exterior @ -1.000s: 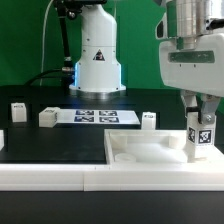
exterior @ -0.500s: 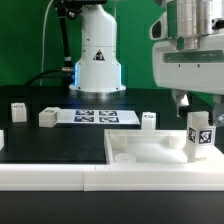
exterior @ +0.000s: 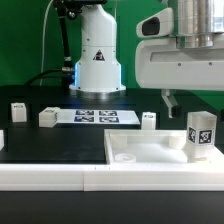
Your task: Assemble one leg
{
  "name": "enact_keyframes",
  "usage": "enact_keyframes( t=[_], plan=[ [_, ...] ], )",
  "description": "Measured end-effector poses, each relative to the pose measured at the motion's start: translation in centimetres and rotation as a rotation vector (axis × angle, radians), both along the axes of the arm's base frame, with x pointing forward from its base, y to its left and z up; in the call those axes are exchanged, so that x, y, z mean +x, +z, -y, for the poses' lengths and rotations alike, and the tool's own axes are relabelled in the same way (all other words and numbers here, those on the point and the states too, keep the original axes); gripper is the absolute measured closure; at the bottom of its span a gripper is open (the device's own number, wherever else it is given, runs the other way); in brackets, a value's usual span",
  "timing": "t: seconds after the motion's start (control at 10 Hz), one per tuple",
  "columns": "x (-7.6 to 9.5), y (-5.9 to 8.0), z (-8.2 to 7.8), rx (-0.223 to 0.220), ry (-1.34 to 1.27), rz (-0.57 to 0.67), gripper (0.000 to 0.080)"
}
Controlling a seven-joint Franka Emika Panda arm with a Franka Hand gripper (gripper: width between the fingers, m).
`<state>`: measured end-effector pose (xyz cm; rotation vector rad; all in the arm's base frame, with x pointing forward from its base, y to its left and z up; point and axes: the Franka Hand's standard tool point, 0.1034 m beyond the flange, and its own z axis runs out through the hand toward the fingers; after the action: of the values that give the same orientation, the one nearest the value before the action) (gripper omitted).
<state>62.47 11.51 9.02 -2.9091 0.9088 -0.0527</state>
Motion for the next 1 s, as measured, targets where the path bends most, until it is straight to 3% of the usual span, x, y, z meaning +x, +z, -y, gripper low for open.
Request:
enact_keyframes(
  t=[0.6, 0.9, 1.0],
  plan=[
    [-0.20, -0.14, -0.41, -0.068, 0.455, 0.008, 0.0151],
    [0.05, -0.06, -0.47, -0.072, 0.487, 0.026, 0.0180],
    [0.05, -0.06, -0.46, -0.072, 0.487, 0.026, 0.0355]
  ],
)
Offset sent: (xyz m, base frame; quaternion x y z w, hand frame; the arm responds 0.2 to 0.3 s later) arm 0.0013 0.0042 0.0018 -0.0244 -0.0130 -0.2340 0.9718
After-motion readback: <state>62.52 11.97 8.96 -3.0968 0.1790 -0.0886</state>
